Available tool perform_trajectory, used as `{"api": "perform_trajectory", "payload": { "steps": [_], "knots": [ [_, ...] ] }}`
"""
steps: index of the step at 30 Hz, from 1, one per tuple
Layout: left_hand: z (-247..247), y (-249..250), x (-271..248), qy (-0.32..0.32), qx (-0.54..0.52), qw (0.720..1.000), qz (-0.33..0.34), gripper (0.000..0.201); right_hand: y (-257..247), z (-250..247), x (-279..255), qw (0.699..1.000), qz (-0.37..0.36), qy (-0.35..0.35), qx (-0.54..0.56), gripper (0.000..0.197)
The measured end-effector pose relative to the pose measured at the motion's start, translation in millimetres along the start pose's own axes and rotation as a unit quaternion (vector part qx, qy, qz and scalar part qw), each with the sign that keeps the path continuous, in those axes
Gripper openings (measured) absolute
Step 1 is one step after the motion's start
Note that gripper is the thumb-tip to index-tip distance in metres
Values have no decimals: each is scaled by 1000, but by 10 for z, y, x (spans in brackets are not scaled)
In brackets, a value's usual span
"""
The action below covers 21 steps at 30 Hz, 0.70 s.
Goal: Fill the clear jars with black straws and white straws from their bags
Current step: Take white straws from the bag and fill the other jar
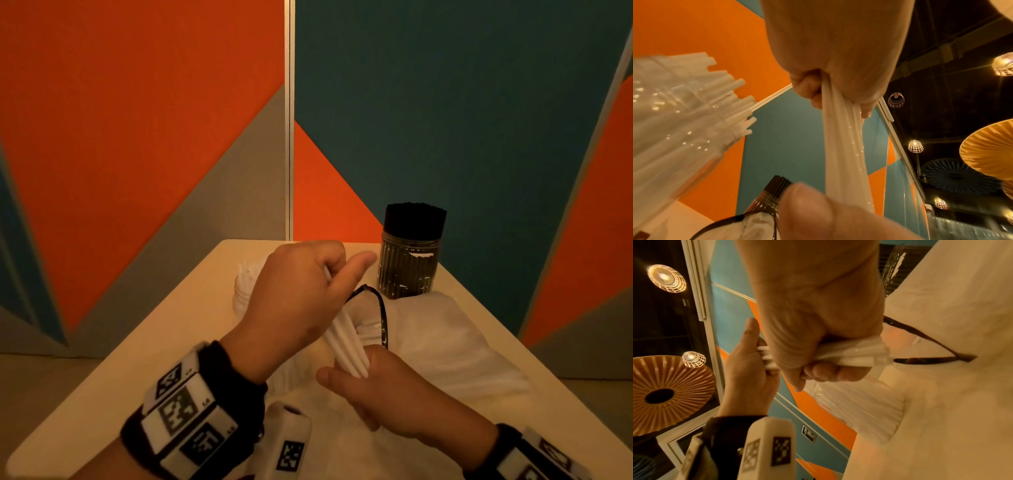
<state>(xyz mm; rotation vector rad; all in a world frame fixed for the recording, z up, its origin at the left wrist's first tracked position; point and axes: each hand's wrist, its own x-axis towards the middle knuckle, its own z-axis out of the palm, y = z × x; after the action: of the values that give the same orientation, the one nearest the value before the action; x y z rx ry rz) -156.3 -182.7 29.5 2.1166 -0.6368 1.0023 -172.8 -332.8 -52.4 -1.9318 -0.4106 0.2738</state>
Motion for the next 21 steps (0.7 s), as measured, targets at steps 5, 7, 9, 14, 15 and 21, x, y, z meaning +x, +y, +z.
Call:
{"api": "perform_trajectory", "payload": {
  "steps": [5, 7, 9, 14, 15, 21],
  "knots": [
    [21, 73, -14, 4, 4, 999, 38, 45, -119, 85, 55, 998, -12, 23, 49, 42],
    [2, 55, -4, 12, -12, 999, 28, 42, -158, 120, 93, 997, -10, 42, 69, 36],
    [-47, 17, 1, 8, -67, 998, 11, 40, -176, 150, 131, 995, -12, 59, 79, 36],
    [-245, -383, 5, 87, -125, 986, -75, 40, -318, 79, 280, 984, -29, 154, 86, 31],
    [-281, -538, 10, 93, -64, 989, -98, 31, -371, 31, 329, 979, -42, 175, 99, 31],
    [-172, -992, -91, -133, 199, 962, -132, 89, -762, -155, 724, 937, -142, 271, 172, 36]
  ]
}}
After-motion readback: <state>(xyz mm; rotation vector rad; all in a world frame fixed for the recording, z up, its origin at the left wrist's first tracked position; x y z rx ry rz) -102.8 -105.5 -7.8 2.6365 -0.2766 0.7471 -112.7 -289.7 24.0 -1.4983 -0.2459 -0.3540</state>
